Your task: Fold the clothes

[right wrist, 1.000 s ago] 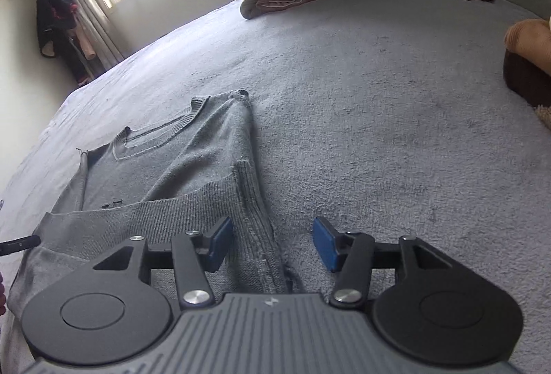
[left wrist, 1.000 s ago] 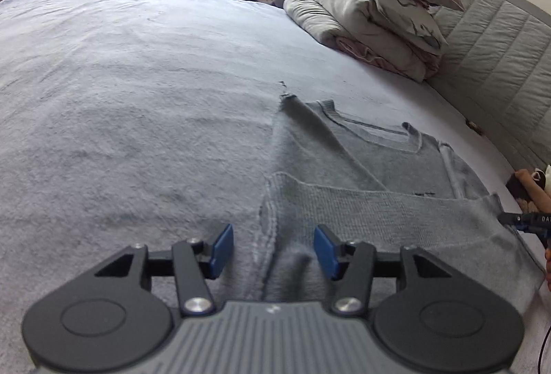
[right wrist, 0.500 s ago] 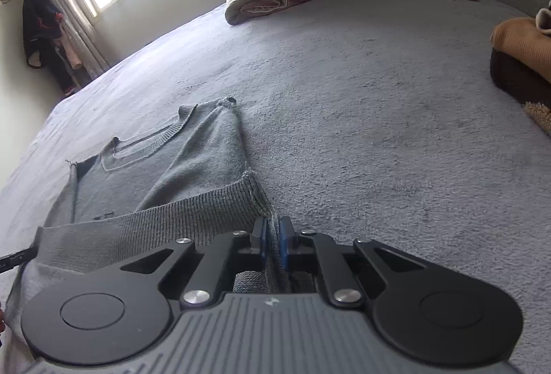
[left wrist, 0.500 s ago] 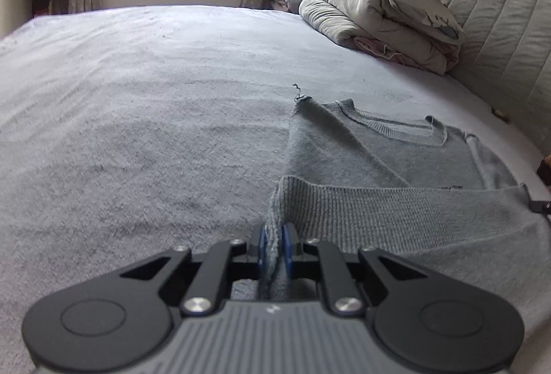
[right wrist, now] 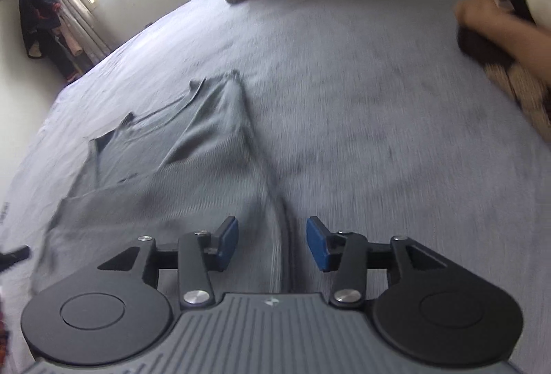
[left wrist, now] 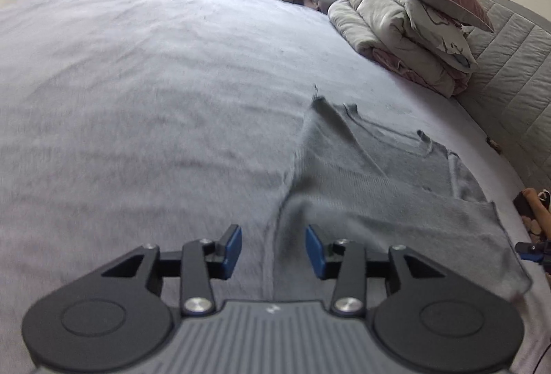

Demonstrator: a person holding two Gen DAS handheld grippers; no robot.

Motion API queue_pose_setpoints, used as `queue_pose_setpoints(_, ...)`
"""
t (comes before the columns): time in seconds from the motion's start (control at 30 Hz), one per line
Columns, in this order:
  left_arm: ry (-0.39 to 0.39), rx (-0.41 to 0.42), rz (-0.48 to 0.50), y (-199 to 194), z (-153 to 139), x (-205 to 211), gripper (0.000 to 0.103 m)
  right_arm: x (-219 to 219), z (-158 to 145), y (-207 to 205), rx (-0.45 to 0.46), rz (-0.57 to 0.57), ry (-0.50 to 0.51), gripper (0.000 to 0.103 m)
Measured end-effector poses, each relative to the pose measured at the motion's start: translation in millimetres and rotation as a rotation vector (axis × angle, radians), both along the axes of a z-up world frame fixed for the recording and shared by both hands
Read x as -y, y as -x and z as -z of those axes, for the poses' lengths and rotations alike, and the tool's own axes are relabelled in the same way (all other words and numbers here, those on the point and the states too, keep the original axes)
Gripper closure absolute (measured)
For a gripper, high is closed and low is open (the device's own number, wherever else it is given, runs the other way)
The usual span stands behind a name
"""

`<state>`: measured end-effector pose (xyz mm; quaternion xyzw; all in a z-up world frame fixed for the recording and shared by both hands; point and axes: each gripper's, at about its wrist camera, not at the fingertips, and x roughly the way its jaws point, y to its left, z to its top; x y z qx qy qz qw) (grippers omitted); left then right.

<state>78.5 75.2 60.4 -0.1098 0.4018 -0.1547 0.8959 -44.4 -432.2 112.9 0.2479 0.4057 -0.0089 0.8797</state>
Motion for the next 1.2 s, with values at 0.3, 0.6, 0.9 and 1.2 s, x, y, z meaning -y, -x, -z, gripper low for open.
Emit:
queue_pose_setpoints(0.3,0.135,-0.109,-0.069,43,17,2,0.049,25,19,63,-0.024,0.062,-0.314,0.049)
queue_pose_setpoints(0.6,0.17,-0.126,-0.141,37,35,15,0.053,8,37,56,-0.022,0.158,-0.401,0.062)
queue_pose_setpoints(0.9,0.21,-0.143,-0.2,27,41,6,0.089,-3,40,52,-0.017,0.182,-0.34,0.091)
queue_pose_setpoints(1.2,0.194,-0.095,-0.27,38,32,8,0.091,4,33,62,0.047,0.249,-0.3,0.093)
